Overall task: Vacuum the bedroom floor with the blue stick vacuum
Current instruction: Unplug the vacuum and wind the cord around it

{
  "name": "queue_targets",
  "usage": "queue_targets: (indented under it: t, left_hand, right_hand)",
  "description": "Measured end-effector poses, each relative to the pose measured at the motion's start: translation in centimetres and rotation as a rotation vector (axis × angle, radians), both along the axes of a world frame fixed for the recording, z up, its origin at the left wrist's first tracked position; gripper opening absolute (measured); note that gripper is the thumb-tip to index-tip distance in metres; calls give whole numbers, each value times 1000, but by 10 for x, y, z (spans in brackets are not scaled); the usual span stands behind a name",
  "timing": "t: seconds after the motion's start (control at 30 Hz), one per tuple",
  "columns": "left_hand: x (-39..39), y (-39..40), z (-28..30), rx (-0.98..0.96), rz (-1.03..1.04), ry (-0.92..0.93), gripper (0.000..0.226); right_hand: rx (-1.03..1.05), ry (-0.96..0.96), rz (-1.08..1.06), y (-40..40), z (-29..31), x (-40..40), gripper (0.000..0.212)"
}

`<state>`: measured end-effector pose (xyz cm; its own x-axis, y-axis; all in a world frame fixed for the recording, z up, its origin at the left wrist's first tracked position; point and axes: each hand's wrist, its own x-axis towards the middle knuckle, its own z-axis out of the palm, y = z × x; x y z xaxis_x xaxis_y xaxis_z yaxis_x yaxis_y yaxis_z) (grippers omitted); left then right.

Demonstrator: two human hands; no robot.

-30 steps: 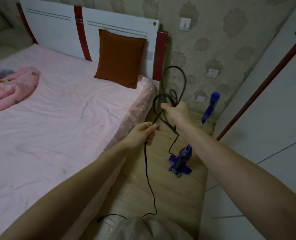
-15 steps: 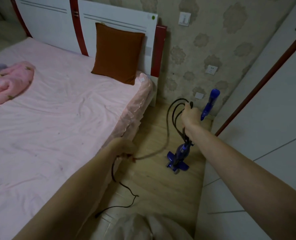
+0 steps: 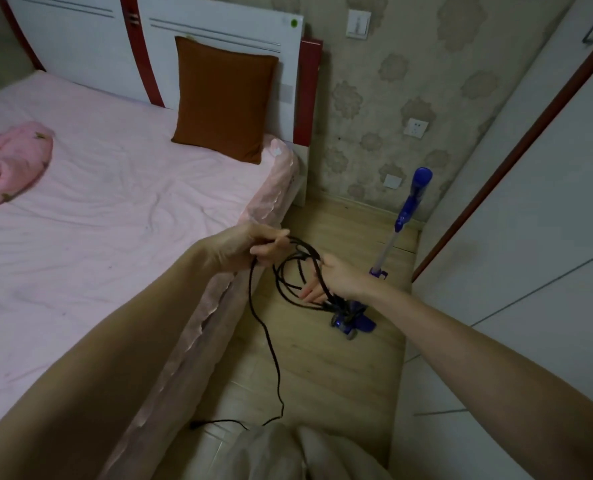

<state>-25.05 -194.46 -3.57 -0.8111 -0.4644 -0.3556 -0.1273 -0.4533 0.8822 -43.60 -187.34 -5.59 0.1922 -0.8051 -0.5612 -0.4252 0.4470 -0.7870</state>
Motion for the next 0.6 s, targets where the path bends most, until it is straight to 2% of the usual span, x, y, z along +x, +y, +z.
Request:
queue_targets:
  t: [0.07, 0.17, 0.2, 0.27, 0.33, 0.4, 0.47, 0.53, 0.6]
  left_hand:
    - [4, -3, 2, -29, 135, -28, 37]
    - [6, -1, -3, -262, 231, -225, 39]
    - [5, 2, -2, -296, 249, -269, 39]
    - [1, 6, 1, -394, 263, -346, 32]
    - [-4, 9, 5, -658, 231, -438, 16]
    - [-4, 12, 3, -1043, 209, -509, 4]
    - [3, 18, -9, -1322, 278, -478, 14]
    - [13, 28, -28, -1414, 424, -421, 17]
    - [16, 35, -39, -1344, 548, -421, 15]
  right_hand:
    - [55, -114, -81, 2, 0, 2, 25]
    - [117, -259, -217, 0, 8, -1, 52]
    - [103, -266, -247, -2, 9, -3, 51]
    - [20, -194, -244, -4, 8, -5, 30]
    - [-31, -138, -269, -6, 2, -8, 17]
    - [-42, -147, -334, -8, -2, -12, 15]
    - [-32, -167, -344, -9, 3, -18, 25]
    - [-18, -172, -275, -9, 9, -25, 31]
    - [-19, -218, -227, -8, 14, -30, 33]
